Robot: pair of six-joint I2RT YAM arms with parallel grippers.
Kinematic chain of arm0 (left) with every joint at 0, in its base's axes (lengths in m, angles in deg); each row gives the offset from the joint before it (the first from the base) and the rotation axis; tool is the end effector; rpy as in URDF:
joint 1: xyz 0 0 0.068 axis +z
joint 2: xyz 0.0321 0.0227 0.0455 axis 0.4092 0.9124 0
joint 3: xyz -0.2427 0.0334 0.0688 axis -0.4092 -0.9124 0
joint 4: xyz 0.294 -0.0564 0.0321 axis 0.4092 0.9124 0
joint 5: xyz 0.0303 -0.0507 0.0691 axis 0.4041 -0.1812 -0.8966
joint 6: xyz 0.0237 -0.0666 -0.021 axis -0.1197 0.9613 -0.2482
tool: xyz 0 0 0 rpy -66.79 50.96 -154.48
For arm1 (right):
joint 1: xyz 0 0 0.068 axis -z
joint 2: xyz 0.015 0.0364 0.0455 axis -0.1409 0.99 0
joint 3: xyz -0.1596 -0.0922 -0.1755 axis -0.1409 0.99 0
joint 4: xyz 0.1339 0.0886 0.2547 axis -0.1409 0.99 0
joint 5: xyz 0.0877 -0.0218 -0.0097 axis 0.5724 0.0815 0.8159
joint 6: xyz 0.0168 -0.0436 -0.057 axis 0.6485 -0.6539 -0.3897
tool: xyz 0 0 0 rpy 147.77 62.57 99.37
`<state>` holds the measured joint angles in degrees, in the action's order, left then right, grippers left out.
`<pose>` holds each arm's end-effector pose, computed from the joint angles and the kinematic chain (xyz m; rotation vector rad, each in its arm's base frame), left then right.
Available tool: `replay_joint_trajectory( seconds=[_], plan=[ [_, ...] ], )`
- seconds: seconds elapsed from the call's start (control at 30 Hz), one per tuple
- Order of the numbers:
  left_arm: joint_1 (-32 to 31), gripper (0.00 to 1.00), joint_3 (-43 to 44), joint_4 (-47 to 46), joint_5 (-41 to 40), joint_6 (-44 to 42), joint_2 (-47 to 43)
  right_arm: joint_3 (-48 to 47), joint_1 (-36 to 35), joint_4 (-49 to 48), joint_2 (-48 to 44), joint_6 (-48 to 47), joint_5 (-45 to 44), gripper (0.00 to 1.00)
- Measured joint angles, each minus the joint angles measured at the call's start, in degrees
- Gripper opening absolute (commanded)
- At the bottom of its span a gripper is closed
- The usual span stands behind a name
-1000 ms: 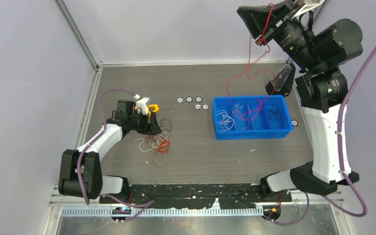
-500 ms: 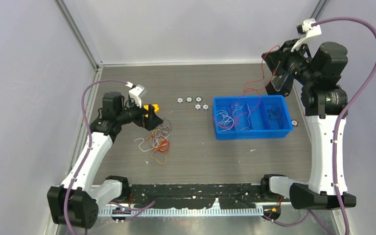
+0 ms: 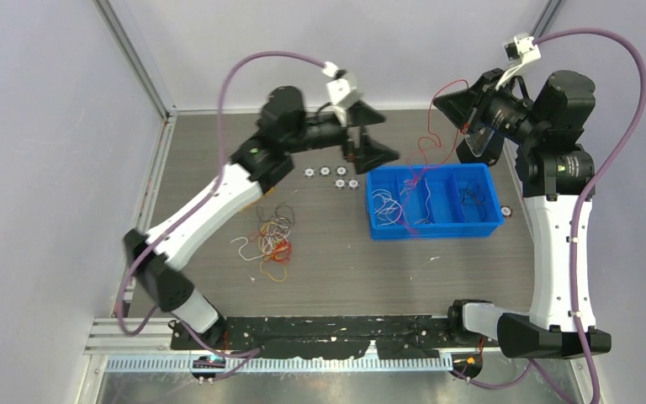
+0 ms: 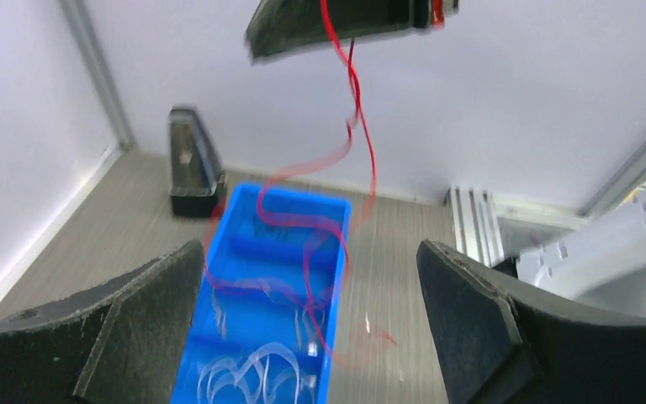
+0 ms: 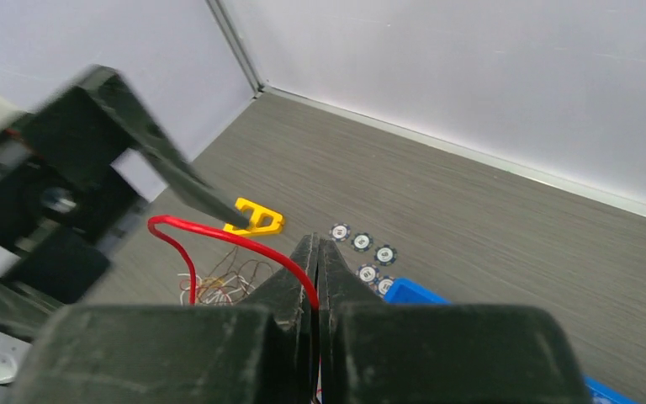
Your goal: Untangle the cables
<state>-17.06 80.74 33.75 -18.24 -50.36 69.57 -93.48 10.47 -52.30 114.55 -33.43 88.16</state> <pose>0.2794 -0.2949 0.4538 0.9723 1.3230 -1.1704 0.2802 0.0285 0.5189 -0.3738 1.6259 0.6749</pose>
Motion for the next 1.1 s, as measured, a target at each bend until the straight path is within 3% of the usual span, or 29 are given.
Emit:
replay_joint_trajectory(
  seconds=[0.13, 0.27, 0.33, 0.4, 0.47, 0.5, 0.6, 0.67, 0.8, 0.93, 1.1],
  plan=[
    [-6.73, 1.0, 12.74, -3.96, -1.6, 2.34, 15.56, -1.09, 0.0, -0.76, 0.09, 2.56, 1.55, 0.05],
    [-10.75, 0.99, 15.67, -8.59, -0.9, 6.78, 24.57, -2.67, 0.0, -2.84, 0.09, 5.86, 2.45, 0.05],
    [-12.17, 0.8, 14.43, -10.78, 0.22, 8.85, 26.62, -3.3, 0.0, -3.91, 0.09, 7.26, 2.62, 0.05],
    [-13.25, 0.54, 10.88, -13.14, 1.88, 10.97, 26.75, -3.85, 0.02, -4.87, 0.09, 8.48, 2.64, 0.05],
    [-13.88, 0.43, 7.69, -16.0, 3.41, 12.61, 26.58, -4.13, 0.28, -5.4, 0.0, 9.22, 2.64, 0.05],
    [-14.12, 0.48, 5.66, -17.09, 4.07, 13.53, 26.21, -4.15, 0.63, -5.66, -0.13, 9.46, 2.62, 0.05],
    [-14.03, 0.84, -1.2, -19.74, 5.03, 14.25, 23.85, -4.13, 2.64, -5.66, -0.72, 9.79, 2.62, 0.05],
    [-13.75, 0.95, -3.61, -20.63, 5.29, 14.97, 22.53, -3.98, 3.93, -5.73, -1.33, 10.1, 2.69, 0.05],
    [-13.66, 0.93, -4.42, -22.4, 2.67, 15.13, 20.26, -1.68, 4.87, -7.15, -3.48, 12.17, 3.78, 0.05],
    [-13.62, 0.91, -4.22, -21.73, -5.4, 10.62, 17.66, 0.28, 4.87, -9.38, -4.68, 15.06, 5.55, 0.06],
    [-13.46, 1.0, -8.87, -20.22, -10.03, 2.93, 12.09, 0.39, 4.87, -11.04, -4.5, 16.94, 6.34, 0.05]
  ],
)
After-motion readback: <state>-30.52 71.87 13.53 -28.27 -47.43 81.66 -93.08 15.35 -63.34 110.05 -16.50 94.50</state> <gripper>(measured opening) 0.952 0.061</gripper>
